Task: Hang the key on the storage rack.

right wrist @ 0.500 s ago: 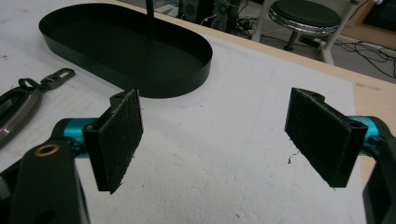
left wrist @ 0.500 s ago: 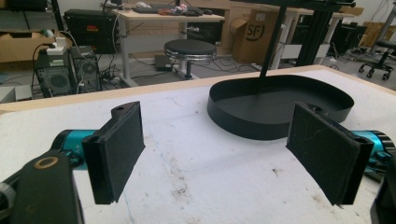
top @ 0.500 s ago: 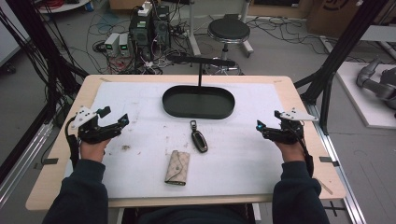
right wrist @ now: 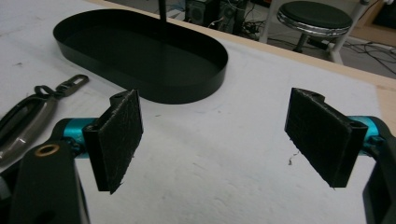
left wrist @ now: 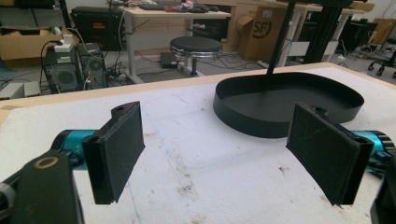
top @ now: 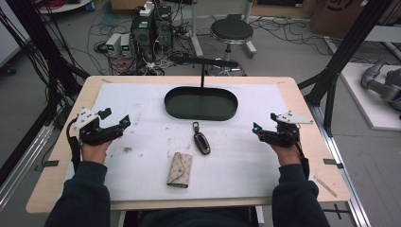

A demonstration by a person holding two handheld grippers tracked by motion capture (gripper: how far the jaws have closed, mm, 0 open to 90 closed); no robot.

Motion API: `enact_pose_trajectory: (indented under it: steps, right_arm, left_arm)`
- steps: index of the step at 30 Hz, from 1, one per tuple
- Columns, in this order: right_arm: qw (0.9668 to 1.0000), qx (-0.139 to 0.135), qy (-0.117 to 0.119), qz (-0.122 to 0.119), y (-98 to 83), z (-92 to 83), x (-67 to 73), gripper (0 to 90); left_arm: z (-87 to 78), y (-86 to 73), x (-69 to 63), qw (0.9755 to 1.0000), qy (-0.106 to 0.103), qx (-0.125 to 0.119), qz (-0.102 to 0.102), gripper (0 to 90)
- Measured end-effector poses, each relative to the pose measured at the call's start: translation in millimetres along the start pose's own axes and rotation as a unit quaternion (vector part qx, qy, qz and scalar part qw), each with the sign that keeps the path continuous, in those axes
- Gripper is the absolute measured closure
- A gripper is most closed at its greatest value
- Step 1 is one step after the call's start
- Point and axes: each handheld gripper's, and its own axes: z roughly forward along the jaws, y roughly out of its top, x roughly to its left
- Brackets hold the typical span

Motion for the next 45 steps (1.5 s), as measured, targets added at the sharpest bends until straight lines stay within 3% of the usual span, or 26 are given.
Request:
enact_pose_trajectory:
  steps: [2, 4, 10, 12, 14, 22, 23, 24, 25, 26, 27, 28, 29, 32, 34, 36, 37, 40, 43, 44, 45]
  right_arm:
    - [0.9998, 0.005, 0.017, 0.013, 0.9, 8.9, 12.2, 19.7]
    - [0.9997, 0.008, 0.02, 0.01, 1.9, 11.9, 17.1, 19.9]
    - [0.9978, 0.027, 0.06, -0.005, 8.0, 35.0, 52.8, 20.4]
    - [0.9966, 0.037, 0.073, -0.015, 9.2, 42.2, 65.7, 28.7]
    - [0.9949, 0.045, 0.086, -0.026, 10.0, 49.9, 77.2, 29.5]
    - [0.9905, 0.087, 0.097, -0.043, 6.6, 75.3, 108.3, 29.7]
    - [0.9865, 0.104, 0.118, -0.047, 1.6, 83.5, 120.1, 29.7]
    - [0.9865, 0.104, 0.118, -0.047, 1.6, 83.5, 120.1, 29.7]
    - [0.9838, 0.108, 0.134, -0.05, -1.5, 88.3, 129.3, 29.6]
    - [0.9838, 0.108, 0.134, -0.05, -1.5, 88.3, 129.3, 29.6]
    - [0.9817, 0.11, 0.138, -0.072, -4.0, 92.1, 139.6, 27.4]
    - [0.9817, 0.11, 0.138, -0.072, -4.0, 92.1, 139.6, 27.4]
    - [0.9795, 0.12, 0.138, -0.084, -6.7, 96.2, 146.1, 27.0]
    - [0.9782, 0.134, 0.13, -0.091, -8.5, 99.5, 146.9, 29.0]
    - [0.9778, 0.139, 0.132, -0.084, -8.4, 99.6, 145.7, 31.5]
    - [0.9742, 0.148, 0.151, -0.079, -6.9, 98.3, 141.7, 45.6]
    - [0.9742, 0.151, 0.147, -0.083, -6.3, 96.9, 139.9, 47.9]
    - [0.9721, 0.169, 0.148, -0.066, -6.4, 93.5, 124.3, 51.6]
    - [0.9705, 0.179, 0.146, -0.067, -4.4, 90.8, 115.0, 53.2]
    - [0.9647, 0.198, 0.159, -0.069, -1.4, 88.6, 108.6, 54.7]
    - [0.9615, 0.201, 0.173, -0.073, -0.3, 88.1, 106.2, 54.1]
  left_arm:
    - [-0.2, -0.4, -0.5, 1.0, -0.002, 0.002, 0.001, 18.7]
    - [-0.1, -0.7, -0.6, 1.0, -0.003, 0.003, 0.002, 18.7]
    - [-3.8, -5.1, -1.5, 0.9999, -0.002, 0.009, 0.004, 19.1]
    - [-5.2, -5.6, 0.2, 1.0, 0.002, 0.009, 0.0, 19.1]
    - [-6.1, -6.0, 1.7, 0.9999, 0.006, 0.009, -0.003, 19.1]
    - [-3.8, -7.8, 1.8, 0.9998, 0.006, 0.018, -0.003, 19.3]
    - [-3.5, -8.0, 1.9, 0.9998, 0.006, 0.021, -0.001, 19.3]
    - [-3.5, -8.0, 1.9, 0.9998, 0.006, 0.021, -0.001, 19.3]
    - [-3.4, -8.1, 1.7, 0.9997, 0.006, 0.022, -0.002, 19.3]
    - [-3.4, -8.1, 1.6, 0.9997, 0.006, 0.022, -0.001, 19.3]
    - [-3.5, -8.1, 1.2, 0.9997, 0.006, 0.022, -0.001, 19.3]
    - [-3.5, -8.0, 0.9, 0.9997, 0.006, 0.022, -0.001, 19.3]
    - [-3.5, -8.0, 0.8, 0.9997, 0.006, 0.022, -0.001, 19.4]
    - [-3.4, -8.2, 1.3, 0.9997, 0.005, 0.023, -0.001, 19.4]
    - [-3.2, -8.3, 1.7, 0.9997, 0.006, 0.024, -0.003, 19.4]
    - [-3.0, -8.5, 2.3, 0.9997, 0.006, 0.024, -0.004, 19.4]
    - [-3.1, -8.5, 2.4, 0.9997, 0.007, 0.025, -0.004, 19.4]
    - [-3.7, -8.3, 2.7, 0.9997, 0.008, 0.023, -0.006, 19.6]
    - [-3.9, -8.3, 3.6, 0.9997, 0.01, 0.022, -0.008, 19.7]
    - [-3.8, -8.4, 3.8, 0.9996, 0.011, 0.024, -0.008, 19.6]
    - [-3.2, -8.6, 3.7, 0.9996, 0.009, 0.024, -0.007, 19.7]
